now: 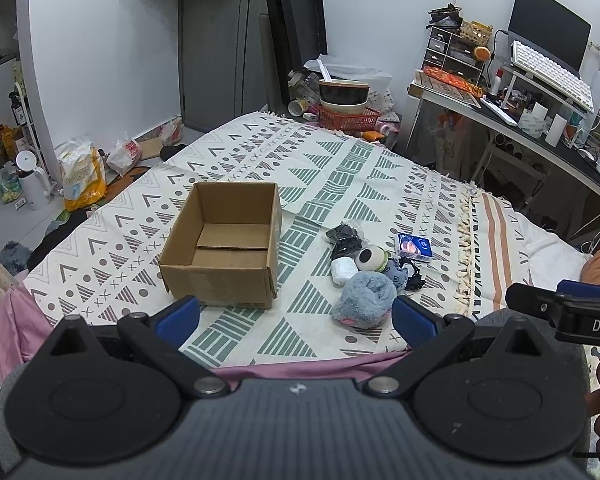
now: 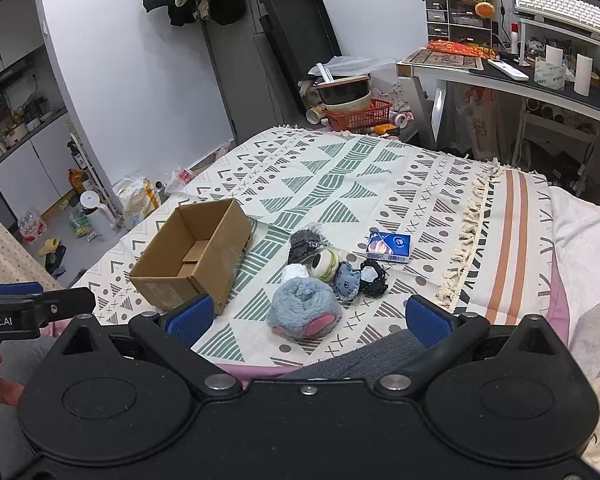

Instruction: Organize soft objects

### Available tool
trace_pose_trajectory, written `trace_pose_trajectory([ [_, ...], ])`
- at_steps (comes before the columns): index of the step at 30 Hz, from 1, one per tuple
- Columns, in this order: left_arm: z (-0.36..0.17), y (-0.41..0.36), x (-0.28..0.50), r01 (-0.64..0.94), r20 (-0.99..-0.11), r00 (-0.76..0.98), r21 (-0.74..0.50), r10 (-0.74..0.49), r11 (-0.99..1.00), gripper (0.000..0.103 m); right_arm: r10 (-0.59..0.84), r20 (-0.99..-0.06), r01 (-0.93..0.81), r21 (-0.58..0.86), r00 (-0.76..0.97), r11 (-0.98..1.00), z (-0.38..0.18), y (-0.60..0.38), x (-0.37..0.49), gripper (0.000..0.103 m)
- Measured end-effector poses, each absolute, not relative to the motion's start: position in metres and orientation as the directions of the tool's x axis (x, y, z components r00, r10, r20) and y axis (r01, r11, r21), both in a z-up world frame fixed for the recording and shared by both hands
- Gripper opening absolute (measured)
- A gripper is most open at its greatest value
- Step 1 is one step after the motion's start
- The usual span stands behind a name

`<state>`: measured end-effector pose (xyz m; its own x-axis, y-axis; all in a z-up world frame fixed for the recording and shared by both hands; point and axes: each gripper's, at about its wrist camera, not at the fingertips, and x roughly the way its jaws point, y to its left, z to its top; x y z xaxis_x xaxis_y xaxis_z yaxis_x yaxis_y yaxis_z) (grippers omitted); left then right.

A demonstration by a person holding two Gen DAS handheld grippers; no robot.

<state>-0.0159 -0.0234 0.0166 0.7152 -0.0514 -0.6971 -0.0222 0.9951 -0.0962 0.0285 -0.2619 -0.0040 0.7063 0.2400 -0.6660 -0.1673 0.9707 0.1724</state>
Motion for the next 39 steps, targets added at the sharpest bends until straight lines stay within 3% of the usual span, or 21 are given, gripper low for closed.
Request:
trace_pose_trajectory([
  [30,-0.003,-0.021,0.022,-0.038,-0.688,0.723,-0.129,-0.062,0.991,0.099,0.285,-0.706,-0.174,0.227,0.648,0.958,-0.035,-0.253,0.07,0.103],
  [39,-0.026,-0.022,0.051,-0.034,-0.703,0.706,-0.163,-0.091,0.986,0.098,0.288,-0.715,-0.076,0.314,0.637,0.946,-0.052,-0.259,0.103,0.103],
])
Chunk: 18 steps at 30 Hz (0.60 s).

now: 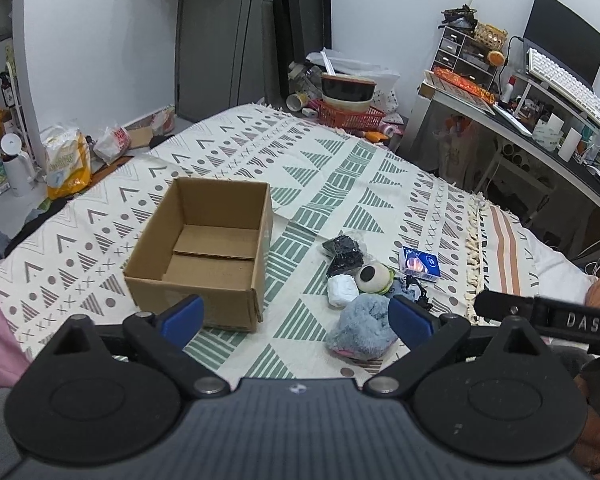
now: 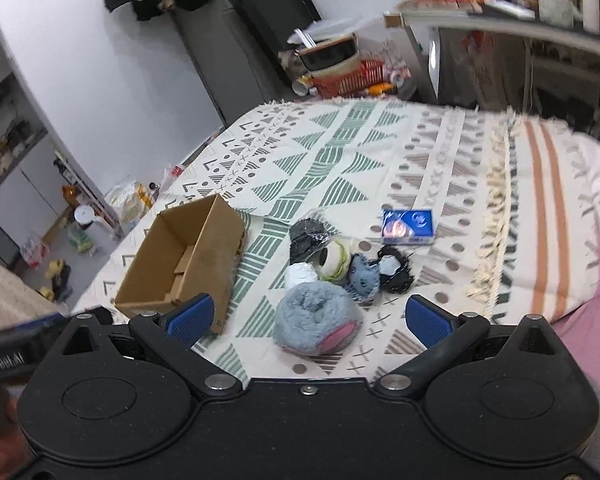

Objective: Organize soft objects
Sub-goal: 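Lower both grippers onto the grey-blue fluffy plush and close them on it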

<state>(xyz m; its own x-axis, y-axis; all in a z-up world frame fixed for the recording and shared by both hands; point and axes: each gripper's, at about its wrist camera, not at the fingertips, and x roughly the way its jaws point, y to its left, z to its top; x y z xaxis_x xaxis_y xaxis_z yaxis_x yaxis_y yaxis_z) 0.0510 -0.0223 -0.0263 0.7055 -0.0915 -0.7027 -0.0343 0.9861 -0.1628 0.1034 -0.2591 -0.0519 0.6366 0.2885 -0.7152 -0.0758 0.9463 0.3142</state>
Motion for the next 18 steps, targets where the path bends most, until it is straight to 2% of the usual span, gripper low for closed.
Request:
trace_pose_trajectory([
  [7,-0.048,-0.026,0.078,-0.025,-0.731,0.67,-0.196,-0.129,0.98,0.088,0.284,-0.751,0.041,0.382,0.596,0.923,-0.08,-0.265,0.133,0.102],
  [12,-0.065,-0.033,0.1,-0.004,-0.749,0.642,-0.22,-0.166,0.976,0.08,0.293,-0.779,0.106,0.415,0.554,0.903,-0.103,-0.27,0.149,0.094],
  [18,-0.087,-0.04,0.127,0.01,-0.774,0.593,-0.268,-0.221,0.963,0.069,0.387,-0.76,0.14,0.524,0.522,0.84,-0.125,-0.271,0.163,0.091],
])
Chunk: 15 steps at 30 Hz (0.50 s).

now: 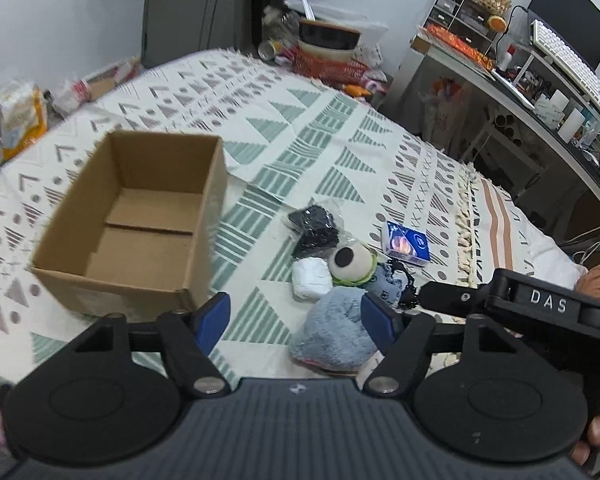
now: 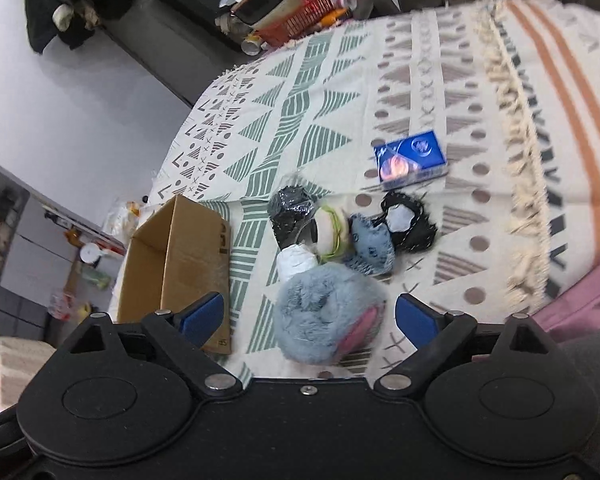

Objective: Organize soft objects
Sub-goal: 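Lower both grippers onto the grey-blue fluffy plush and close them on it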

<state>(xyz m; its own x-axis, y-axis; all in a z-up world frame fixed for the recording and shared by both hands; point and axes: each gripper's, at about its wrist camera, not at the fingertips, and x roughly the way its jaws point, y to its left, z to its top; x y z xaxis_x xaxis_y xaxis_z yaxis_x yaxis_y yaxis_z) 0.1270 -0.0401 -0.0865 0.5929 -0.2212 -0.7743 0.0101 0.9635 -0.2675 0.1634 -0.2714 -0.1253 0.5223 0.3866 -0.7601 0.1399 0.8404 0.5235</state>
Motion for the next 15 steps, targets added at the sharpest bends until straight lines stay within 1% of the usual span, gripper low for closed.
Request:
trace_pose_trajectory([
  [1,-0.091,-0.041,0.132,0.01,-0.779,0.584,-0.274,-0.228,0.962,0.068,0.393,-0.76,0.152,0.533,0.517,0.832,-0.129,-0.272,0.165,0.089],
  [3,-0.098,-0.044,0.14,0.013,-0.789,0.569,-0.274,-0.232,0.962,0.065,0.409,-0.765,0.182,0.553,0.498,0.813,-0.138,-0.274,0.169,0.078],
  [6,-0.109,-0.048,0.152,0.009,-0.805,0.537,-0.291,-0.25,0.957,0.059,0.428,-0.773,0.231,0.574,0.468,0.786,-0.15,-0.279,0.175,0.07],
  [10,-0.124,-0.058,0.164,0.018,-0.821,0.5,-0.308,-0.276,0.951,0.056,0.451,-0.776,0.275,0.596,0.441,0.755,-0.161,-0.284,0.182,0.068],
  [14,-0.137,-0.066,0.174,0.025,-0.836,0.463,-0.32,-0.295,0.947,0.051,0.454,-0.784,0.311,0.596,0.423,0.74,-0.172,-0.286,0.188,0.06],
  [15,-0.141,-0.067,0.177,0.026,-0.84,0.457,-0.315,-0.292,0.949,0.049,0.455,-0.787,0.316,0.595,0.417,0.739,-0.175,-0.287,0.19,0.058],
])
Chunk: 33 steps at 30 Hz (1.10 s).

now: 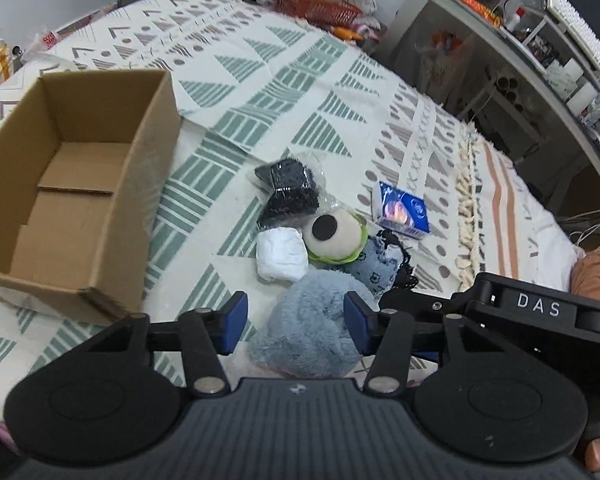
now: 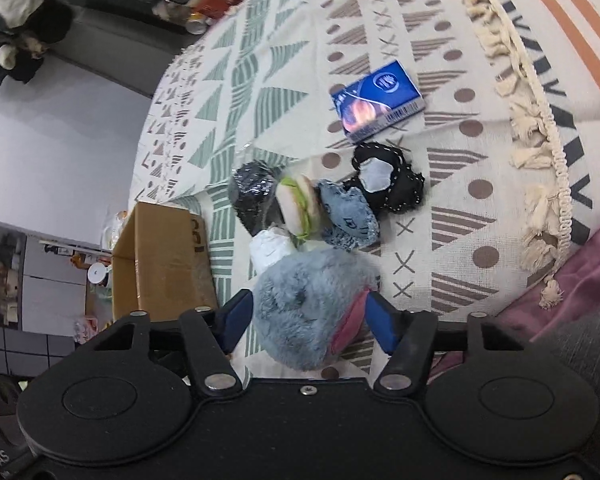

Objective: Organize soft objects
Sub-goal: 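Lower both grippers onto the grey-blue fluffy plush and close them on it, then carry the grey-blue plush into the cardboard box and open both grippers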

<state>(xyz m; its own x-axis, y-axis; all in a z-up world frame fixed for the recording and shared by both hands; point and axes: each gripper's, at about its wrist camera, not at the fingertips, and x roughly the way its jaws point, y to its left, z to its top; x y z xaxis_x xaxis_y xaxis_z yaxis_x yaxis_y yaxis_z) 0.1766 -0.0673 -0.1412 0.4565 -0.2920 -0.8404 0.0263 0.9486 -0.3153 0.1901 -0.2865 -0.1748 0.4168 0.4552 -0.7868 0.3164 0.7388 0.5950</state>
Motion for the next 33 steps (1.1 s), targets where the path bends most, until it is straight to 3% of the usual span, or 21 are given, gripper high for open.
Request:
trace_pose_trajectory([
  [9,-0.173,-0.075,0.193,0.007,-0.866,0.387,-0.34,-0.316,0.94,0.043,0.463,-0.82,0.357,0.565,0.336,0.744,-0.2,-0.282,0.21,0.045],
  [17,-0.188,-0.077,0.194,0.016,-0.851,0.389,-0.375,-0.352,0.927,0.029,0.421,-0.847,0.355,0.522,0.325,0.775,-0.207,-0.273,0.215,0.032],
  [33,-0.161,-0.058,0.181,0.031,-0.781,0.477,-0.443,-0.403,0.896,0.025,0.405,-0.804,0.229,0.534,0.436,0.814,-0.173,-0.262,0.197,0.022],
])
